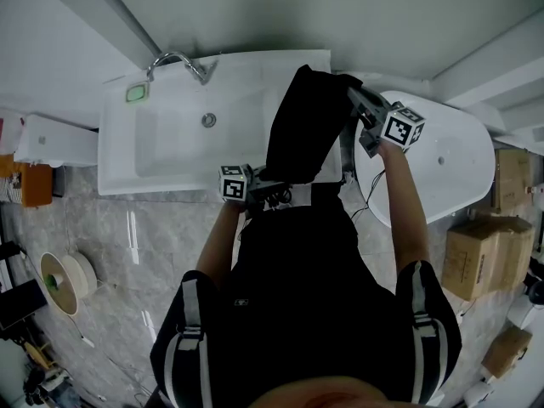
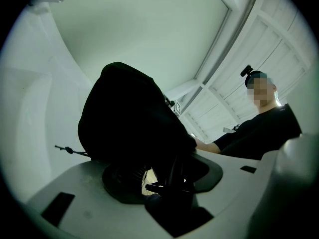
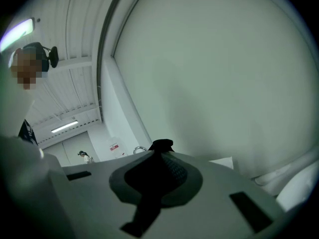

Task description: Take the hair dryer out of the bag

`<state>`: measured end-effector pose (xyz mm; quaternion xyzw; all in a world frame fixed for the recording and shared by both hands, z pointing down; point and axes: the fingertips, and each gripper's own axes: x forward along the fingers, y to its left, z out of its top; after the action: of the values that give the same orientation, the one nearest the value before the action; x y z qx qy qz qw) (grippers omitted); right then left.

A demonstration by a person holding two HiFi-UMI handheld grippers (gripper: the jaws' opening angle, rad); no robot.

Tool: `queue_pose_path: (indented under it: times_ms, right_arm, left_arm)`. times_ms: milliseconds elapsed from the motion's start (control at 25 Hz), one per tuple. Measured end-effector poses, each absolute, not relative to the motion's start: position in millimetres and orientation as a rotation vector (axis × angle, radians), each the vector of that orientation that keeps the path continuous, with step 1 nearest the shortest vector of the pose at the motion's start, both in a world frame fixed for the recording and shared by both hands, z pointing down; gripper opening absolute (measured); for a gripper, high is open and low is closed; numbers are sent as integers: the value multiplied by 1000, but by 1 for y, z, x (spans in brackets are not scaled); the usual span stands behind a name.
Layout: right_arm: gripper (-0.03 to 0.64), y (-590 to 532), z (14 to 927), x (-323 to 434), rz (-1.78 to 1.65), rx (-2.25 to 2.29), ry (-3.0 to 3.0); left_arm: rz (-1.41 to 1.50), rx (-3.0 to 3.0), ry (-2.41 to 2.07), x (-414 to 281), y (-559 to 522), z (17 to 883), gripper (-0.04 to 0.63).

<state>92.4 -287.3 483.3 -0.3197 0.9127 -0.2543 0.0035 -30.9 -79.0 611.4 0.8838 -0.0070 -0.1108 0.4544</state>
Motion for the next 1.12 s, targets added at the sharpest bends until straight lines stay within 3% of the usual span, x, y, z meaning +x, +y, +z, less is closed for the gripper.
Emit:
queue_pose_path:
  times_ms: [560,1120]
  right_arm:
    - [66,-345,370,150,-413,-1206,2732]
    - [66,-289,491,110,-469,-1213,3048]
  left_arm:
    - [-273,2167,-45,-34,-73,619,199]
    - [-376,2167,-213,-64,-106,611,199]
